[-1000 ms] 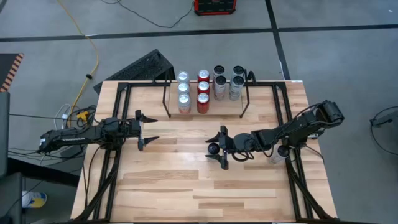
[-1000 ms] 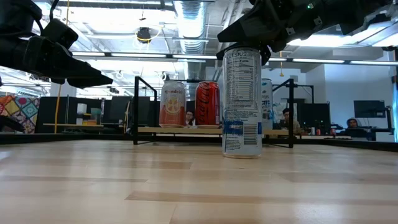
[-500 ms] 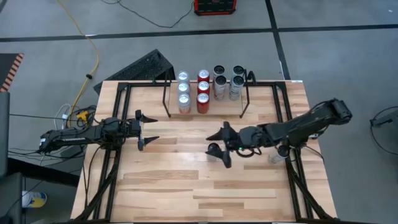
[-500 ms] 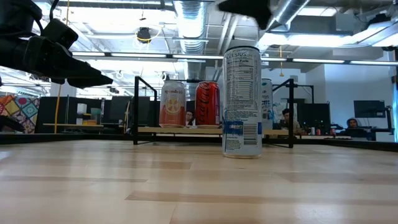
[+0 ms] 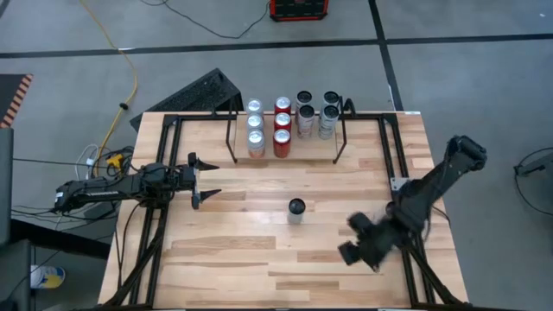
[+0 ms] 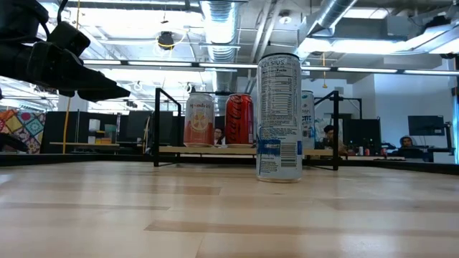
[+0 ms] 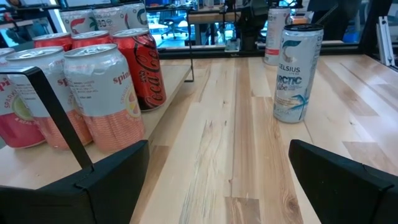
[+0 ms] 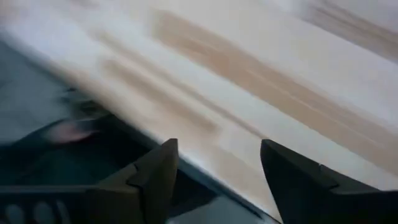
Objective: Place canned beverage on shelf
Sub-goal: Put the white pink soda can on the shelf aligned with the other white pink soda cans
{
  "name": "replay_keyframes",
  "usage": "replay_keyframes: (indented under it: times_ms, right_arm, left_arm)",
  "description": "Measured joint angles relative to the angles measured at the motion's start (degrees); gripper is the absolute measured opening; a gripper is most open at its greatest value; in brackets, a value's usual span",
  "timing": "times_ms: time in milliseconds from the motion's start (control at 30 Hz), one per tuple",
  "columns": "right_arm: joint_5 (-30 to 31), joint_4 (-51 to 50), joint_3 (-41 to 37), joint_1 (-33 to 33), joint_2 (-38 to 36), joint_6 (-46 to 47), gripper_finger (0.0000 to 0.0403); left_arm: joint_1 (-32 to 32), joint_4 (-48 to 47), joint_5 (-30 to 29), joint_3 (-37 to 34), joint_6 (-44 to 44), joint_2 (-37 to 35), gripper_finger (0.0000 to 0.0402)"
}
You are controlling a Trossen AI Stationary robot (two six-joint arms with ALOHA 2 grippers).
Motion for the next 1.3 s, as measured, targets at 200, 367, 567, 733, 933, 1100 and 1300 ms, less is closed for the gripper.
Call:
replay_keyframes:
  times_ms: [200,367,567,733,933,1100,1300]
  right_arm:
    - [-1.2,-14.14,-0.07,12.42,5.67,22.07,0.0211]
    - [-5.97,-20.12,0.05,17.69,8.41,25.51,0.0145]
    - [-6.15,-33.26,0.02,19.07,10.83,25.35,0.0035]
    - [-6.19,-38.92,0.02,19.12,11.7,24.29,0.0021]
    - [-6.61,-41.15,-3.05,19.86,13.83,24.62,0.0016]
    - [-7.63,-39.83,-5.94,19.79,17.18,24.97,0.0016]
    - [-6.75,-40.18,-8.31,20.25,21.17,25.1,0.0016]
  left_arm:
    - [-0.01,0.06,0.01,0.0,-0.01,0.02,0.0373]
    - [-0.01,0.03,0.02,0.0,-0.01,0.0,0.0373]
    - [-0.01,0.03,0.01,0.0,-0.01,0.01,0.0373]
    - [-0.01,0.02,0.04,0.02,-0.01,0.0,0.0373]
    - [0.01,0.02,0.02,0.01,-0.01,0.0,0.0373]
    - [0.0,0.04,0.02,0.02,-0.01,0.0,0.0373]
    - [0.01,0.02,0.02,0.0,-0.01,0.0,0.0373]
